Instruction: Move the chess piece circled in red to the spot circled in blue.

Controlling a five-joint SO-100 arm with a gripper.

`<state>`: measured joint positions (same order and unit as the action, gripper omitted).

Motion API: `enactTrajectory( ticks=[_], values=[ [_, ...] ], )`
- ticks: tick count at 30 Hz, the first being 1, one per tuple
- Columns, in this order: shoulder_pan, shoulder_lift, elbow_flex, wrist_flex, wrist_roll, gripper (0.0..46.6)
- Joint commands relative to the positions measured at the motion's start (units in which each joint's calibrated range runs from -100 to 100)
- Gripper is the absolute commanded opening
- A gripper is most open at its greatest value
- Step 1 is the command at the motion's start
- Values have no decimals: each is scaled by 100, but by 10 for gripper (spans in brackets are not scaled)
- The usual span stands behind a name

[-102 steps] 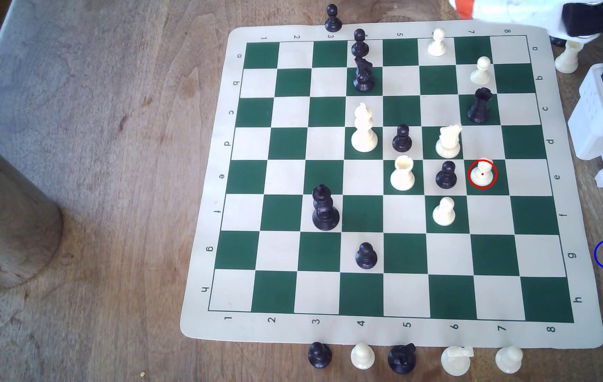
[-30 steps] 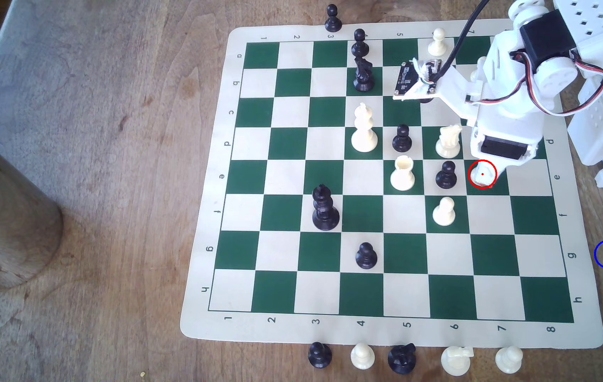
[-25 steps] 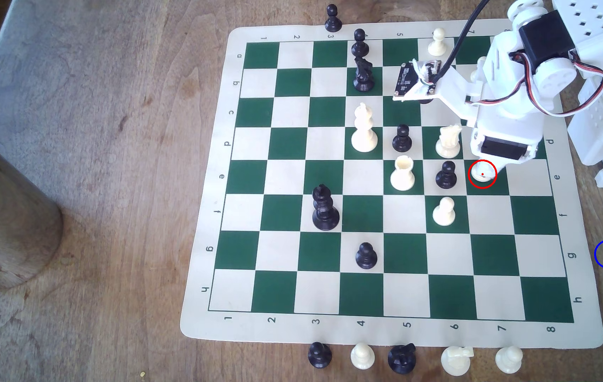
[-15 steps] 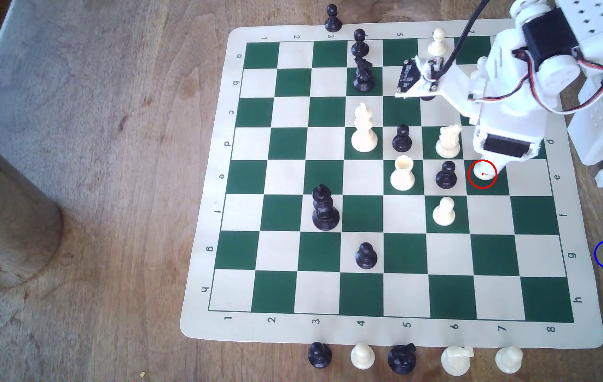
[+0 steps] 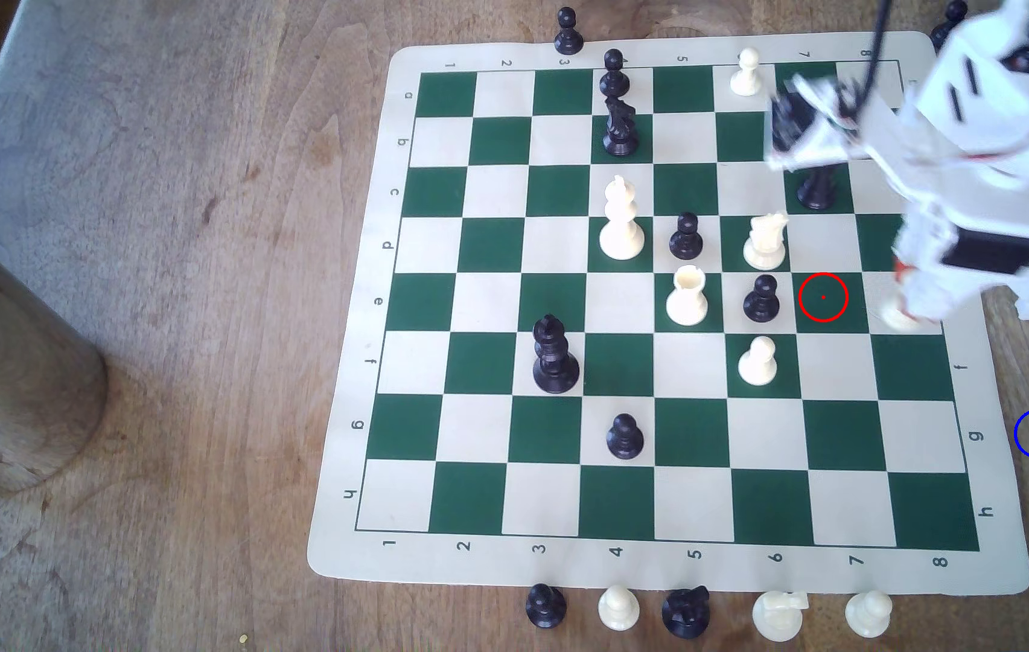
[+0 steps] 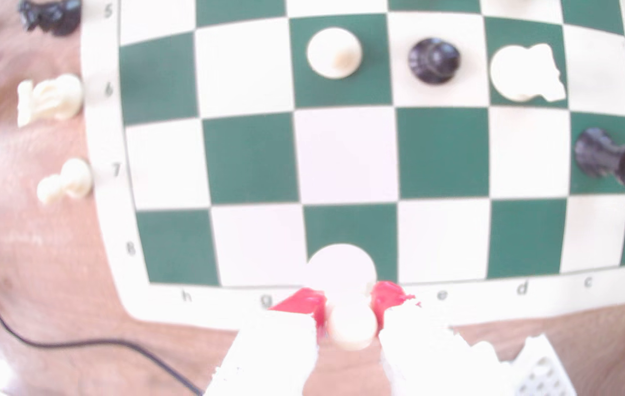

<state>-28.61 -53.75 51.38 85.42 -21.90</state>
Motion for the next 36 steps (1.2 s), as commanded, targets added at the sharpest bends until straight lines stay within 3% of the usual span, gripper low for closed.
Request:
enactTrajectory(
  ticks=[1, 10, 20, 36],
  values=[
    [-866, -228, -269, 140, -137, 3],
    [-1859, -398, 139, 115, -68, 11],
    [-2931, 536, 719, -1163, -122, 6],
    [-3353, 1122, 1082, -1638, -156, 5]
  ],
)
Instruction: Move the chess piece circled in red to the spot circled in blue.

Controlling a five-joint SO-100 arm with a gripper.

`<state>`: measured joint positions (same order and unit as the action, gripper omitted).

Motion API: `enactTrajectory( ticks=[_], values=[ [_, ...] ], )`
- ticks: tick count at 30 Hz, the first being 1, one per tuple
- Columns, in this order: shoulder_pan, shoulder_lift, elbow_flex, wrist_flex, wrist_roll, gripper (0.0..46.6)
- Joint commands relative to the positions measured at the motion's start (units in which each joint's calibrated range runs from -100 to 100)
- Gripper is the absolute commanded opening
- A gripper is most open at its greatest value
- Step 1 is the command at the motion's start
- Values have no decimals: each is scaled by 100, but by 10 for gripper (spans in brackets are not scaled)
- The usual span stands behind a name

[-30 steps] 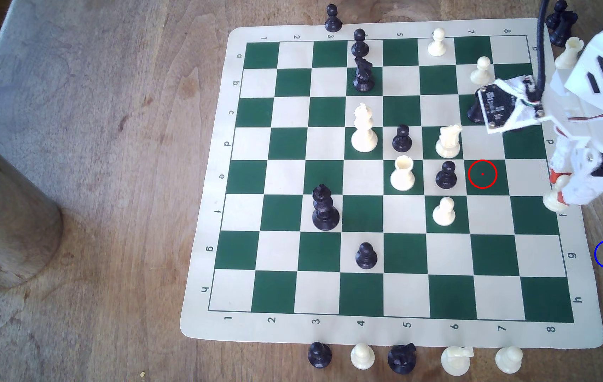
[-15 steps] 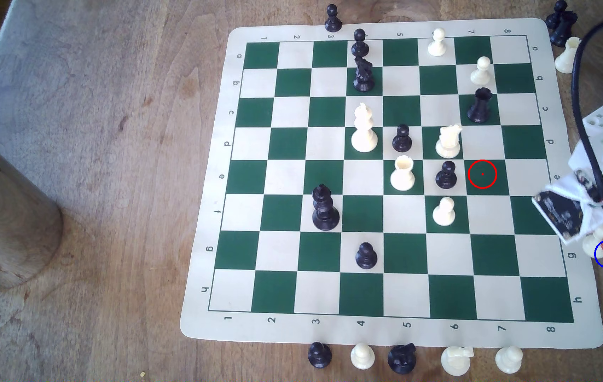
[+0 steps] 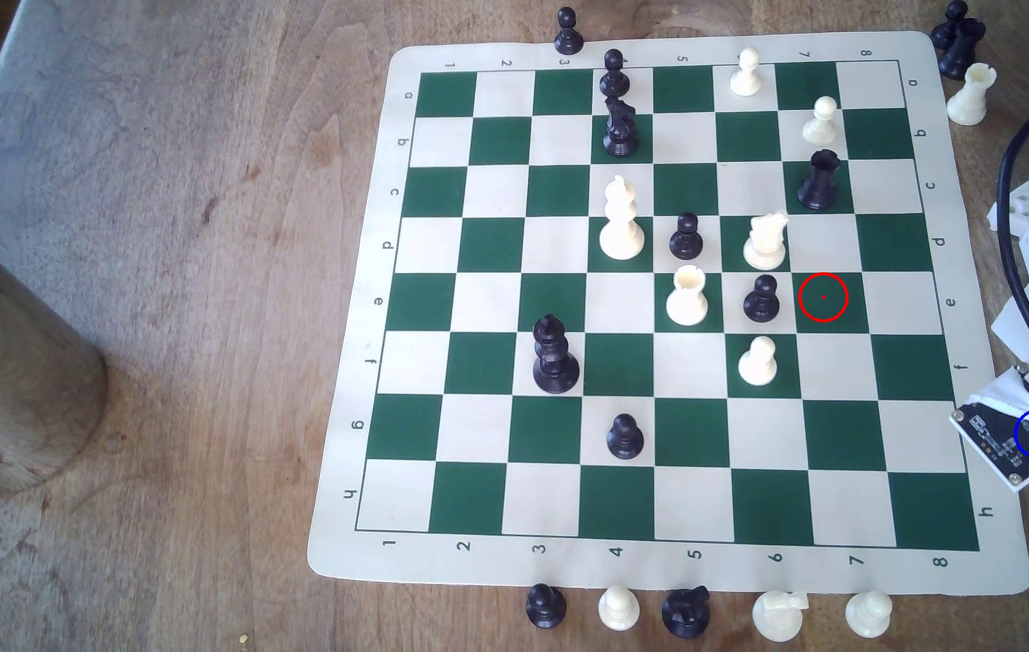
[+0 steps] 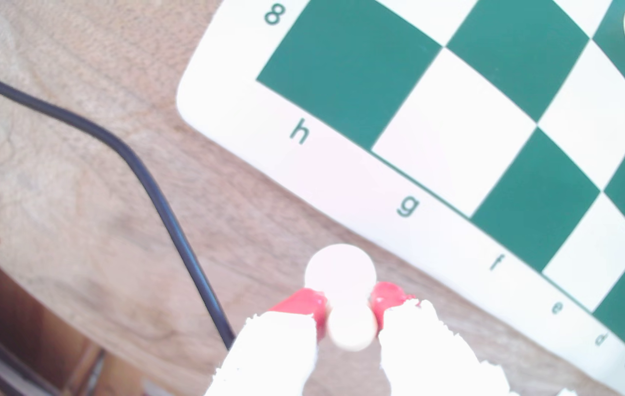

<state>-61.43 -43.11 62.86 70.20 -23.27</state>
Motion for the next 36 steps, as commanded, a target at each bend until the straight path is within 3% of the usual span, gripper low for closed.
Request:
enactTrajectory(
  ticks=[1, 23, 27, 29, 31, 36],
  values=[
    [-87, 92, -66, -132, -29, 5],
    [23, 457, 197, -214, 63, 5],
    [-1, 474, 206, -239, 63, 36],
    [-1, 482, 215, -247, 68, 97],
    [-1, 491, 233, -247, 83, 120],
    [-9, 516, 242, -255, 98, 153]
  ],
)
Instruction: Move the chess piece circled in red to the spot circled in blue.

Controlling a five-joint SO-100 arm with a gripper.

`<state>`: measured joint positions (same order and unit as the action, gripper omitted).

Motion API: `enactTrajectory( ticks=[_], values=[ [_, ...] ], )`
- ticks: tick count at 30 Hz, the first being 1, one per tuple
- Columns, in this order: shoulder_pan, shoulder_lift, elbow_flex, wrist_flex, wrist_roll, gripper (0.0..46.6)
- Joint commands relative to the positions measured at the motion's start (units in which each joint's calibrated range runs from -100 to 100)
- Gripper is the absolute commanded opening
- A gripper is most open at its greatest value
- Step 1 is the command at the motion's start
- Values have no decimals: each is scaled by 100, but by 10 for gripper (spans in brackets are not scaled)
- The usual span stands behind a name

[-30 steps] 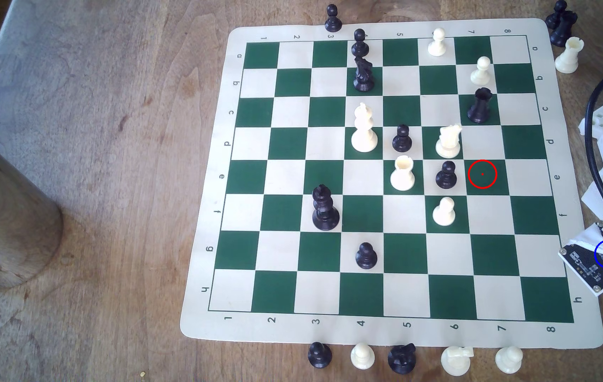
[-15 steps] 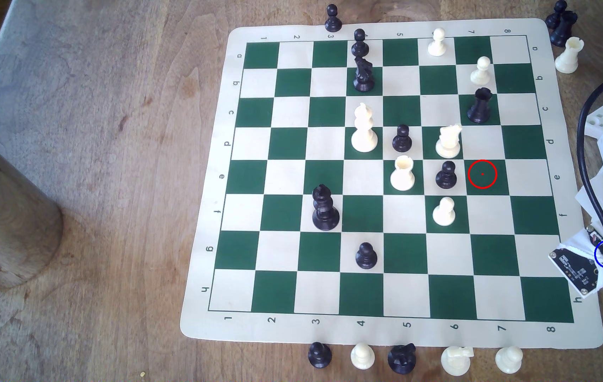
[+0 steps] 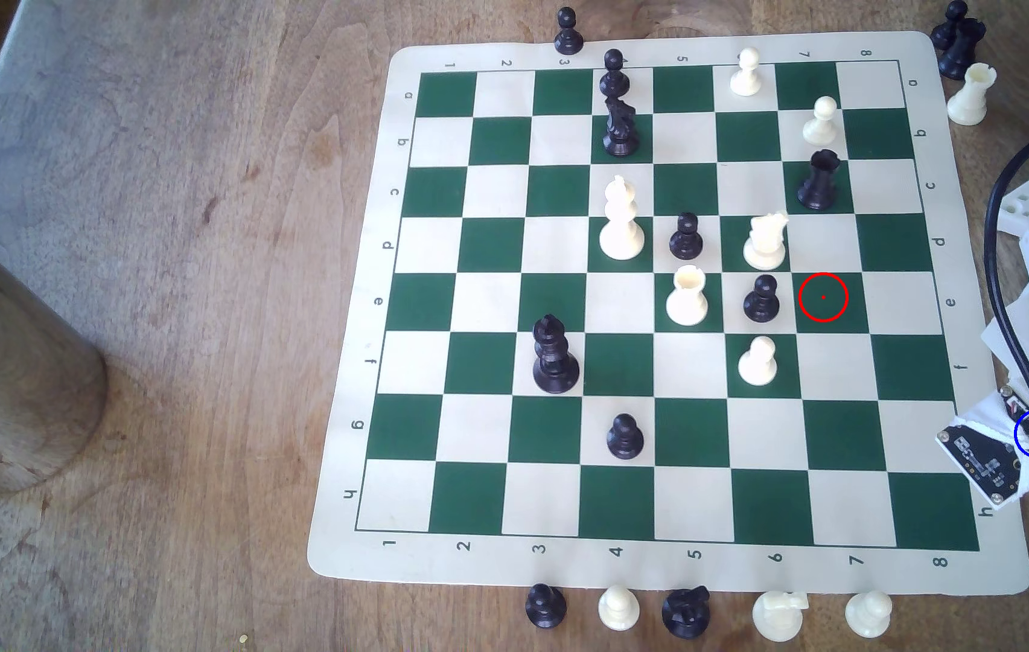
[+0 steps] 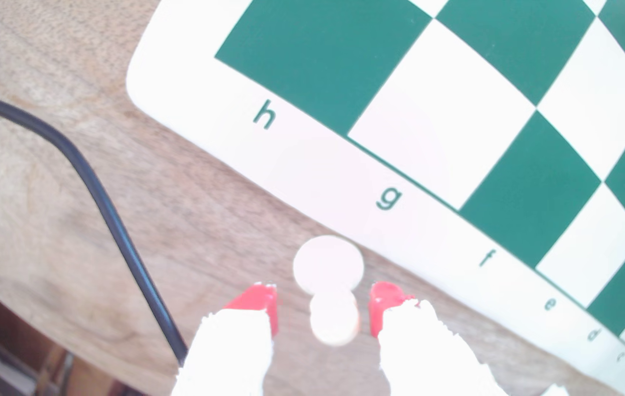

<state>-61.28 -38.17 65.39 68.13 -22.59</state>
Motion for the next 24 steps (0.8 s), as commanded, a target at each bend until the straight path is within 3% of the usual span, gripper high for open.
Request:
enactTrajectory(
  ticks=[1, 8, 24],
  values=[
    [-23, 47, -11, -48, 29, 166],
    [16, -29, 62, 116, 117, 228],
    [767, -572, -782, 1770, 542, 234]
  ],
)
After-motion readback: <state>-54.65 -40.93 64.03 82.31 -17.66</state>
